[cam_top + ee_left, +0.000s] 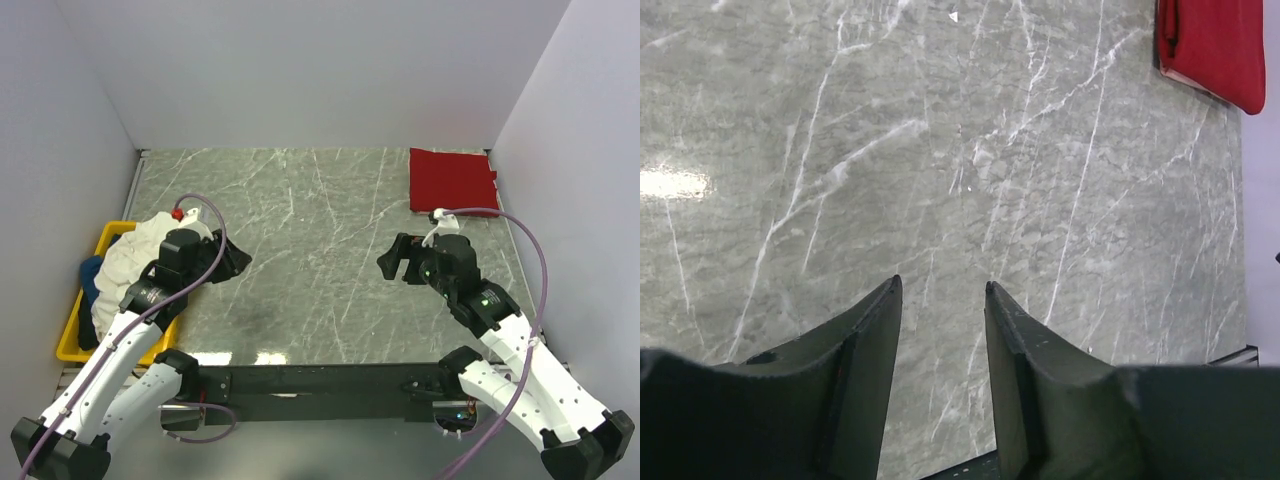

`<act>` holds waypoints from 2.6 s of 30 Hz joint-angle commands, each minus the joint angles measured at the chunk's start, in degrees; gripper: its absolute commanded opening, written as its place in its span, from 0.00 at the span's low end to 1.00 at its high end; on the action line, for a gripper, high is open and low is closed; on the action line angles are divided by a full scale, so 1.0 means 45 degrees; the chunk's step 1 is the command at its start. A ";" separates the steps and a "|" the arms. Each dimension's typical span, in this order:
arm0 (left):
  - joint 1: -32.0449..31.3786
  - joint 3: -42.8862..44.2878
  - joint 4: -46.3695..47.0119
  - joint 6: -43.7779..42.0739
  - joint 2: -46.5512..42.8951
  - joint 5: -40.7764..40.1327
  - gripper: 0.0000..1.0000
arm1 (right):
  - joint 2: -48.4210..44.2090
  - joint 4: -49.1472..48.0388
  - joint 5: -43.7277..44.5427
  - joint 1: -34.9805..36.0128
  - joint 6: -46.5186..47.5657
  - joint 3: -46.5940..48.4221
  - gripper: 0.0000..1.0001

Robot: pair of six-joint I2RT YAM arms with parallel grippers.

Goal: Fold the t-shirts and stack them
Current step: Grab the tshirt from the pile

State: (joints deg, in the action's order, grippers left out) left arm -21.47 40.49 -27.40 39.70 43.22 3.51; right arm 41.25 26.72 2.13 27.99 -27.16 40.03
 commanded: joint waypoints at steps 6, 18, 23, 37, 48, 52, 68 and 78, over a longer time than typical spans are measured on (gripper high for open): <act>-0.0052 0.0279 -0.0025 0.0161 -0.0094 -0.0740 0.48 | -0.0457 -0.0079 -0.0141 0.0069 0.0234 -0.0029 0.94; 0.1038 0.2971 -0.3577 0.2269 0.1526 -0.6497 0.60 | -0.0593 -0.0332 -0.1117 0.0050 0.0234 -0.0204 0.94; 0.3636 0.3522 -0.4167 0.2486 0.3147 -0.8005 0.66 | -0.0594 -0.0410 -0.1488 0.0070 0.0273 -0.0204 0.94; 0.7464 0.2780 -0.1319 0.1998 0.7327 -0.5178 0.67 | -0.0945 -0.0527 -0.1841 0.0069 0.0293 -0.0321 0.94; 0.8014 0.2780 -0.0884 0.1295 0.7723 -0.3572 0.09 | -0.1062 -0.0547 -0.1997 0.0069 0.0332 -0.0341 0.94; 0.7995 0.3207 -0.1372 0.0925 0.6725 -0.3748 0.01 | -0.1062 -0.0547 -0.2055 0.0070 0.0351 -0.0341 0.94; 0.6494 0.9104 -0.3208 -0.0015 0.2582 -0.0001 0.00 | -0.0535 -0.0255 -0.1958 0.0069 0.0215 0.0693 0.94; 0.0324 1.2506 -0.2957 0.0630 0.3852 -0.0741 0.00 | -0.0125 0.0331 -0.1801 0.0050 0.0020 0.2665 0.94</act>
State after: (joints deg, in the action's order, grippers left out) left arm -14.66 93.56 -43.68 41.36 59.20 -0.23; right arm 40.62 28.01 -6.59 27.99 -26.52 48.29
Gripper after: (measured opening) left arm 0.012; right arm 0.939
